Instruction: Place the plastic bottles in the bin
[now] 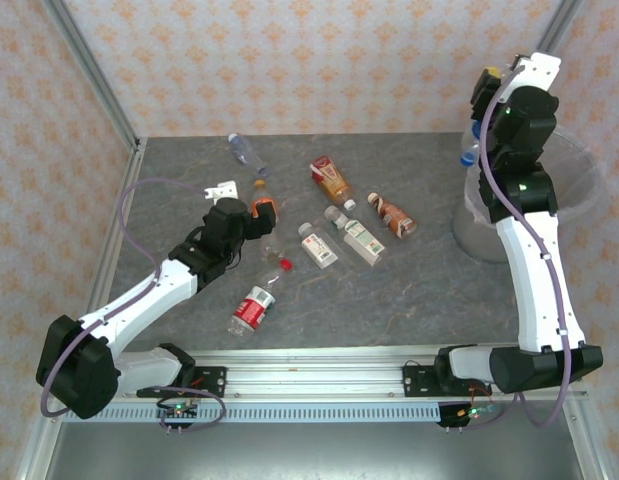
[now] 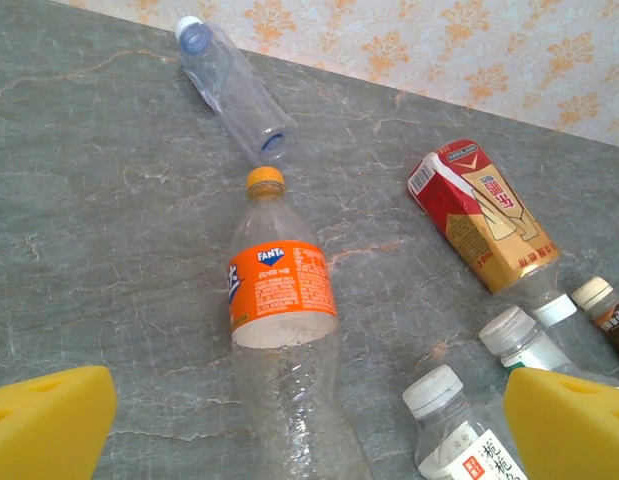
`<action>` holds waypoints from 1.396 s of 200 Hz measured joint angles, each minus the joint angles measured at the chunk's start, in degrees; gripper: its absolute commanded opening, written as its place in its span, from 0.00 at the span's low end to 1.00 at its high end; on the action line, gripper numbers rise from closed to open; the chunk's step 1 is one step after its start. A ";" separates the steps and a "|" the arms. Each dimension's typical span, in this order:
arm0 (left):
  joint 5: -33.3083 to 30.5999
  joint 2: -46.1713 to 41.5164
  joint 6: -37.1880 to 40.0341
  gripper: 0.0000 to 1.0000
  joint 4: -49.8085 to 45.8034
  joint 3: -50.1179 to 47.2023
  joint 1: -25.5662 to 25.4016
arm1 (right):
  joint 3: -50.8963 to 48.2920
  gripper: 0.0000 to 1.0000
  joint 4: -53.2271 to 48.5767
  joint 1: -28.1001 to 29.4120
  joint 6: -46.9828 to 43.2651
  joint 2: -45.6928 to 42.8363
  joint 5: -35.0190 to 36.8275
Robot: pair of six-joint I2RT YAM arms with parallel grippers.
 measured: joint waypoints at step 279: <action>6.60 4.35 -1.51 1.00 -2.19 2.12 0.00 | -12.83 0.41 -16.55 -15.34 9.66 13.44 1.40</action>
